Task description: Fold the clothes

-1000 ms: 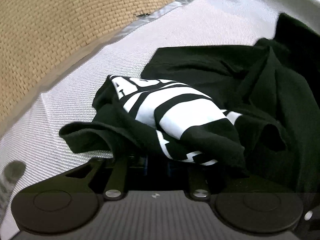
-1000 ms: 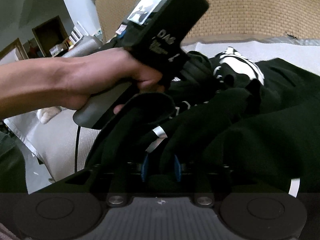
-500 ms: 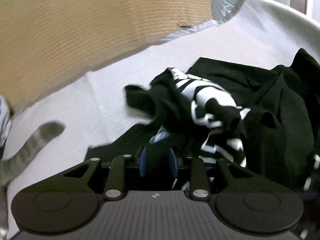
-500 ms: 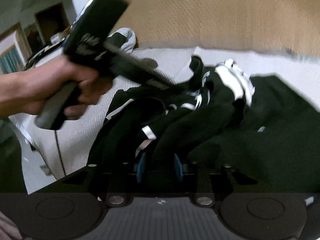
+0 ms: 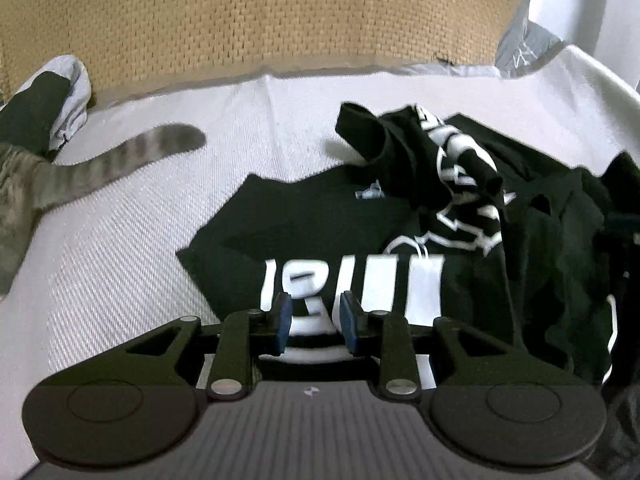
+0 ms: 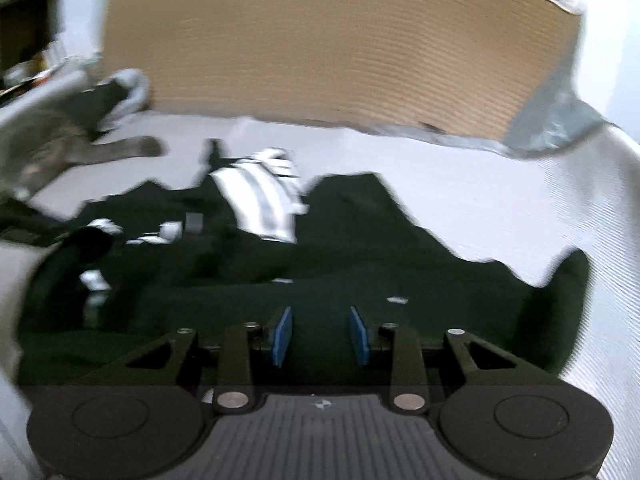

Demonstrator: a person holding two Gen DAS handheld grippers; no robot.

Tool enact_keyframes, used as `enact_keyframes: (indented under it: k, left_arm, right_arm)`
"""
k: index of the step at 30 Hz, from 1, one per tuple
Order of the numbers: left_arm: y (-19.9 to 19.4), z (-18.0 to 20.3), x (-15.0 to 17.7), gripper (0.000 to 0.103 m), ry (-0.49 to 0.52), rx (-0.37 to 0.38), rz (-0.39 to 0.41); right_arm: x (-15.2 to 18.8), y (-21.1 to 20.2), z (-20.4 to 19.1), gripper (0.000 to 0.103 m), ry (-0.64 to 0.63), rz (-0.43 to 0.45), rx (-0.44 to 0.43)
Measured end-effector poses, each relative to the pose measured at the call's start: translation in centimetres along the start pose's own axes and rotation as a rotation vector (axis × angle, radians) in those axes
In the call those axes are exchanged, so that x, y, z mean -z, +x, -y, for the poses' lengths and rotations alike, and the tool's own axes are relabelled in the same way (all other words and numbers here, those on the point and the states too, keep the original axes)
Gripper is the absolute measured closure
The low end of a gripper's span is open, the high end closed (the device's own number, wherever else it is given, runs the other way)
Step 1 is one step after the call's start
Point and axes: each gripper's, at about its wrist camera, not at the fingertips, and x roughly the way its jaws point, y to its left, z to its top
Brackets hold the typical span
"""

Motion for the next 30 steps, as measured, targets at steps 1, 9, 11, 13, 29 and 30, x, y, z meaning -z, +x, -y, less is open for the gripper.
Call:
enact_keyframes:
  k: [1,9,11,13,29,30]
  left_arm:
    - [0.0,0.1,0.3,0.072,0.001,-0.004,-0.003]
    - [0.2,-0.2,2.1,0.072,-0.027,-0.031,-0.022]
    - [0.3,-0.1,2.3,0.072,-0.023,-0.033,-0.020]
    - [0.4,0.0,2.5,0.072,-0.013,-0.038,-0.018]
    - [1.6,-0.2,2.5,0.071,-0.014,-0.016,0.006]
    - [1.7,-0.1,2.5,0.072,-0.019,-0.016,0.007]
  right_arm:
    - [0.1,0.1,0.8,0.067,0.030,-0.011,0.008]
    - [1.2,1.1,3.5,0.062,0.075,-0.045,0.073]
    - [1.3,1.2,3.4,0.062,0.041,-0.041,0.114]
    - [1.1,1.1,3.4,0.062,0.004,-0.024,0.151]
    - [2.5,3.7,4.9,0.063,-0.030,-0.162,0.065]
    - [2.6,3.5,4.6,0.064,-0.050,-0.171,0.051]
